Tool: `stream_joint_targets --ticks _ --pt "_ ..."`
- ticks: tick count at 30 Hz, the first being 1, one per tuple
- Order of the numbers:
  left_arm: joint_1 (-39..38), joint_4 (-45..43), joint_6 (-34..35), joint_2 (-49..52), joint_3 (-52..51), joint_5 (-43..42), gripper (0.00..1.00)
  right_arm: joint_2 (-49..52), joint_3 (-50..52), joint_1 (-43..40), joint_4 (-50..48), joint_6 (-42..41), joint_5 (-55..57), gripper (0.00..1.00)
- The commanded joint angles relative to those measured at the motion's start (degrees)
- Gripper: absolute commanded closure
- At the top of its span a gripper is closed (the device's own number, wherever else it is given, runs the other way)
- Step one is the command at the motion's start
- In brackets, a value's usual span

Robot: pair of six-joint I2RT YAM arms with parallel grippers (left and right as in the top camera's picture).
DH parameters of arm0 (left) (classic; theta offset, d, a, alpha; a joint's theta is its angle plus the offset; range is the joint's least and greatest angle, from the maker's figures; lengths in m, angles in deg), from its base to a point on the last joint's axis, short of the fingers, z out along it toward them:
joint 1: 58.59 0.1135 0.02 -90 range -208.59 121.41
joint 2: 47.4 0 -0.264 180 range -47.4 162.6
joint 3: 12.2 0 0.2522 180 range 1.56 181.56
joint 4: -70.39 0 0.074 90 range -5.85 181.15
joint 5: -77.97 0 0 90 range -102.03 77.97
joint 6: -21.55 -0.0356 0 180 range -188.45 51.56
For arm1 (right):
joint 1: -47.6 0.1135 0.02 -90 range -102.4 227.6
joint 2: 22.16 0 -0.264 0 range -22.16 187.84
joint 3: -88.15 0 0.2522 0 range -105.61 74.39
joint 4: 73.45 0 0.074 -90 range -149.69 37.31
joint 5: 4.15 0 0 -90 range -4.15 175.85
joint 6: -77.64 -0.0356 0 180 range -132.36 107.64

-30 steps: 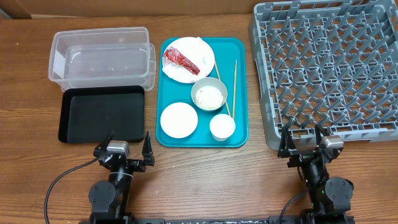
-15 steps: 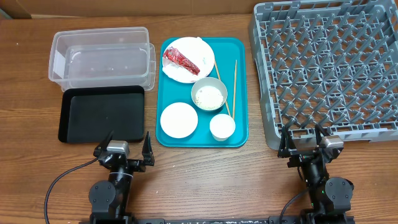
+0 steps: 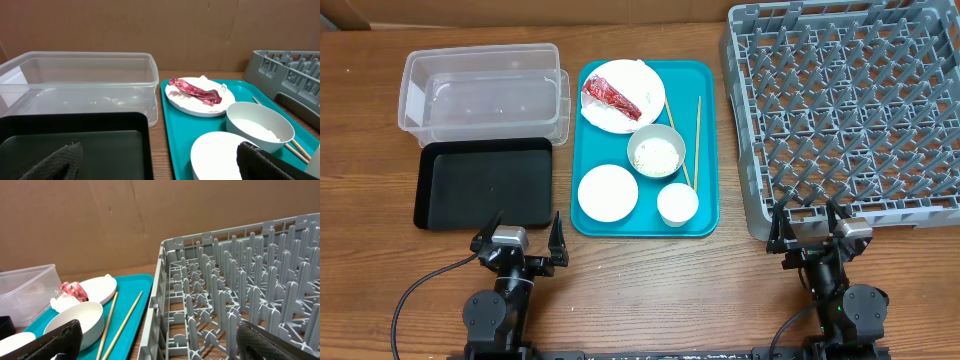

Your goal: Sort waste into correct bins and load items into the dishwasher

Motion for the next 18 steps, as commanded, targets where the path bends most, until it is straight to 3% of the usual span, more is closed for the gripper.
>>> stream_joint_targets --ticks 1,18 --pt "0.35 0.17 -0.87 -0.61 -0.2 -0.22 0.0 -0.57 0.59 0.31 -0.48 0.09 0.7 0.0" --pt "0.35 0.17 -1.51 -0.61 -0.2 0.92 0.0 -0.57 0.59 0.31 -0.5 0.11 0.72 0.0"
